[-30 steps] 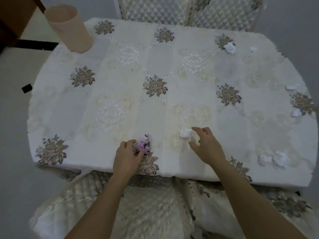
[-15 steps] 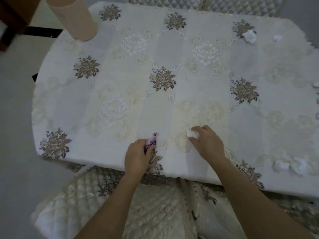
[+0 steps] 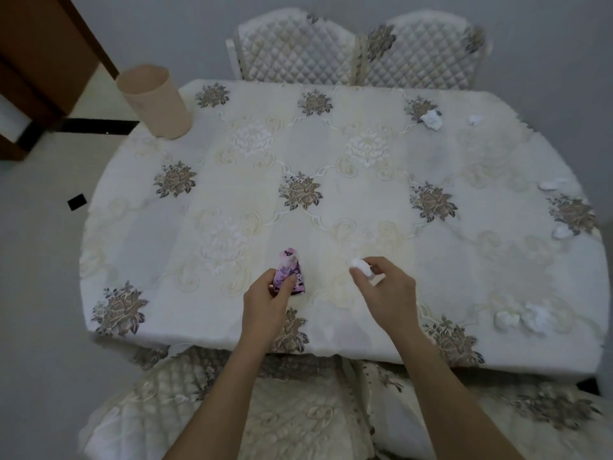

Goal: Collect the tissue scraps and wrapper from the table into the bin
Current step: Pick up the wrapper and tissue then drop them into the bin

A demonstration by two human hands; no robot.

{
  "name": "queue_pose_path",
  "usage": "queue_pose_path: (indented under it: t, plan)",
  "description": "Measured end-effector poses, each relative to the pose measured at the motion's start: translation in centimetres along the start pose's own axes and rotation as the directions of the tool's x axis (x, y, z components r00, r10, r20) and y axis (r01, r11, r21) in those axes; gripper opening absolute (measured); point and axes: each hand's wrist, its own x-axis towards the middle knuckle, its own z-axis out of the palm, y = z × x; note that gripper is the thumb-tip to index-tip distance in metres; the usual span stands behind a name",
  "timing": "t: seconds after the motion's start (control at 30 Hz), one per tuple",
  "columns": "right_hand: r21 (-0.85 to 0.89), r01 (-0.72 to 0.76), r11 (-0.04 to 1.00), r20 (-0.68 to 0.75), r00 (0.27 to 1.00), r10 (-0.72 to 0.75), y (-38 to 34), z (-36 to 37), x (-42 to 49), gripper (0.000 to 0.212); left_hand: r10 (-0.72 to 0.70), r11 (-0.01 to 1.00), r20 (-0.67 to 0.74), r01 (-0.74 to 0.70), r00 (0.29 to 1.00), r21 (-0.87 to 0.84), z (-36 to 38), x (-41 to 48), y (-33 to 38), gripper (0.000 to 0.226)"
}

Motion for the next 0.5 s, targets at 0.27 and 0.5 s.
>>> queue_pose_path:
  t: [0.27, 0.5]
  plan:
    - [0.090, 0.095, 0.991, -0.140, 0.987, -0.082, -4.3, -2.3, -4.1, 0.007, 0.113, 0.992, -0.033, -0.115, 0.993, -0.057, -1.5, -3.1, 3.8, 0.040]
    - [0.086, 0.132, 0.988, -0.161, 0.980, -0.117, -6.0, -2.5, -7.4, 0.009, 0.178, 0.982, -0.009, -0.179, 0.984, -0.067, -3.4, -4.9, 4.1, 0.039]
